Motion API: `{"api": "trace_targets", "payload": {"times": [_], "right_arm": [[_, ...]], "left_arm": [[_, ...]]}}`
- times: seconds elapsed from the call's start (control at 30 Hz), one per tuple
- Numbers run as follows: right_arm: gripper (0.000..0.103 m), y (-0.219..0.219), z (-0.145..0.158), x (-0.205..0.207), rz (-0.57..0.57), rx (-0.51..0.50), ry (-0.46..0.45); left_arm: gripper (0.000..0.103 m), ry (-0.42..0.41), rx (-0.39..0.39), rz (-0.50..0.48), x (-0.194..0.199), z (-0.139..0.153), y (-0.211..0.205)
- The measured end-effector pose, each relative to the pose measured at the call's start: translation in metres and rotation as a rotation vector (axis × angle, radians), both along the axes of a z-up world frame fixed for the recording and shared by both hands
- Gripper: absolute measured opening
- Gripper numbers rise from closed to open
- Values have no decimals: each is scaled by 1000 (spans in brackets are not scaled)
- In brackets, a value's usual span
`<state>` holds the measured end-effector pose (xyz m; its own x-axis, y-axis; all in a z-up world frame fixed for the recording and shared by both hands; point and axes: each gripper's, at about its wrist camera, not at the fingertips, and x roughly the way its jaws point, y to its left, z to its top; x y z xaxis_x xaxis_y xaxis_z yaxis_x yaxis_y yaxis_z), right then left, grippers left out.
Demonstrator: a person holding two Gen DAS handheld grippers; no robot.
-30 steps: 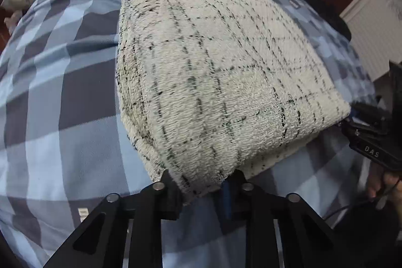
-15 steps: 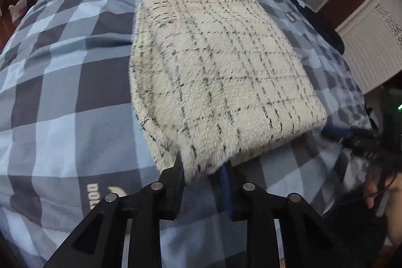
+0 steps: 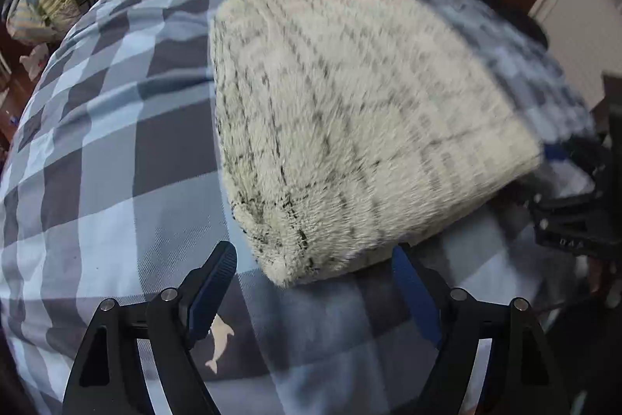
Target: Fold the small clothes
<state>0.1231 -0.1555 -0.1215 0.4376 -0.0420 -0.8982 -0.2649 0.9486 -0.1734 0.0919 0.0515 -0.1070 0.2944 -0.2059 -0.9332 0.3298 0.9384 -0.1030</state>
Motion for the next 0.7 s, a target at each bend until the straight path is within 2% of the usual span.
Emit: {"api": "trace_targets", "payload": {"times": [0.07,0.1,0.13,0.17,0.2,0.27,0.33,0.43,0.47,0.53,0.63,0.7], "right_arm": [[68,-1,-7,4,-12,-33,-2],[68,-3,-9,6,-14,-28,-9],[67,-8,-8,7,-19,-8,-25],[48,-15,-6,7,-30,30,-43],[25,-19,-5,9,-37,69,-33],[21,-28,-3,9,-87,139,-19],[19,-32,-2,8,-120,166,-21],[16,-61,3,7,-279,354,3],[15,-74,5,5,-349,434,4],[14,-83,3,1,-395,484,4],[14,-74,5,-1,-338,400,-3],[14,-70,5,-1,-306,348,8]], "left_arm": [[79,-6,48,-5,3,-5,-2],[63,-19,44,-9,3,-4,-4],[55,-42,23,-16,3,1,-5],[46,-55,7,-16,3,5,-5],[33,-70,-17,-11,4,10,-6],[21,-55,-52,-13,5,12,-12],[19,-44,-103,20,6,14,-11],[18,-34,-227,39,6,21,1],[18,-35,-240,38,5,22,2],[18,-23,-240,31,2,19,7],[18,42,-223,37,-1,2,17],[19,47,-227,29,-2,-1,24]]}}
